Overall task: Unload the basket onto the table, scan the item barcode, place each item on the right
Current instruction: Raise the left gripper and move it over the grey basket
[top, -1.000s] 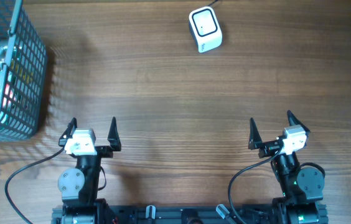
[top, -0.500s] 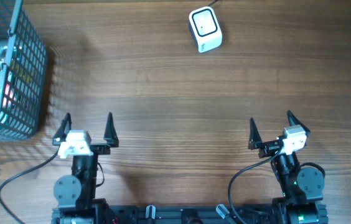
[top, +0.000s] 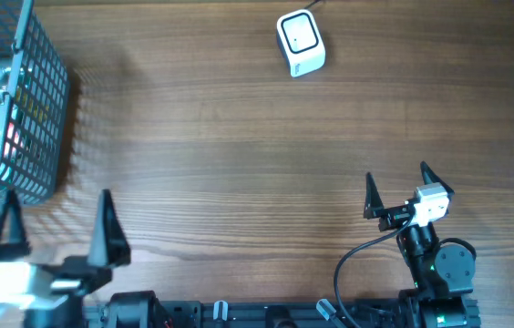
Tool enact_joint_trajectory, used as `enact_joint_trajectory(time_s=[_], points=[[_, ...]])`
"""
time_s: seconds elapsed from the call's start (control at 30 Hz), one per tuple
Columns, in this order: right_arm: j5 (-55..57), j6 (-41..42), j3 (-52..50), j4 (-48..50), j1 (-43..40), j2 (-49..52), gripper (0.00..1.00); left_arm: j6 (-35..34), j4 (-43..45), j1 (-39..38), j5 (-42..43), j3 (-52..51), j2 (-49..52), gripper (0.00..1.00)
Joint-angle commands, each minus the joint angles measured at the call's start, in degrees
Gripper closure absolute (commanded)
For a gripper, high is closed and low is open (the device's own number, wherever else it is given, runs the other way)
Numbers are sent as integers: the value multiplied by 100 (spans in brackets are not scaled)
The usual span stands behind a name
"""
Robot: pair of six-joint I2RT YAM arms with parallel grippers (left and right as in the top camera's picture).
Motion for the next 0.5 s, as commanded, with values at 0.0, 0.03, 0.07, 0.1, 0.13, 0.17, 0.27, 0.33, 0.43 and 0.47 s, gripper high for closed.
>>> enact_joint_trajectory(time_s=[0.0, 0.03, 0.07, 0.1, 0.13, 0.17, 0.27, 0.33, 0.43, 0.47], points=[[83, -28, -7, 15, -15, -46, 0, -37, -1384, -26, -37, 2120, 1349, 0], [83, -28, -7, 15, -17, -46, 0, -37, -1904, -26, -35, 2747, 1744, 0], [83, -28, -7, 15, -17, -46, 0, -39, -2391, -26, -31, 3348, 2135, 0], [83, -28, -7, 15, -17, -46, 0, -39, -2861, -26, -9, 3932, 2520, 0], [83, -28, -7, 15, -15, -46, 0, -42, -3324, -26, -9, 4516, 2914, 0], [83, -28, -7, 15, -17, -46, 0, -42, -3764, -26, -9, 5051, 3279, 0], [83, -31, -7, 15, -17, -46, 0, -177, -4907, -26, -13, 6443, 4293, 0], [83, -28, -7, 15, -17, -46, 0, -321, -5298, -26, -11, 7016, 4852, 0], [83, -28, -7, 15, -15, -46, 0, -319, -5298, -26, -11, 7121, 5243, 0], [83, -28, -7, 15, -17, -46, 0, -319, -5274, -26, -11, 7121, 5346, 0]])
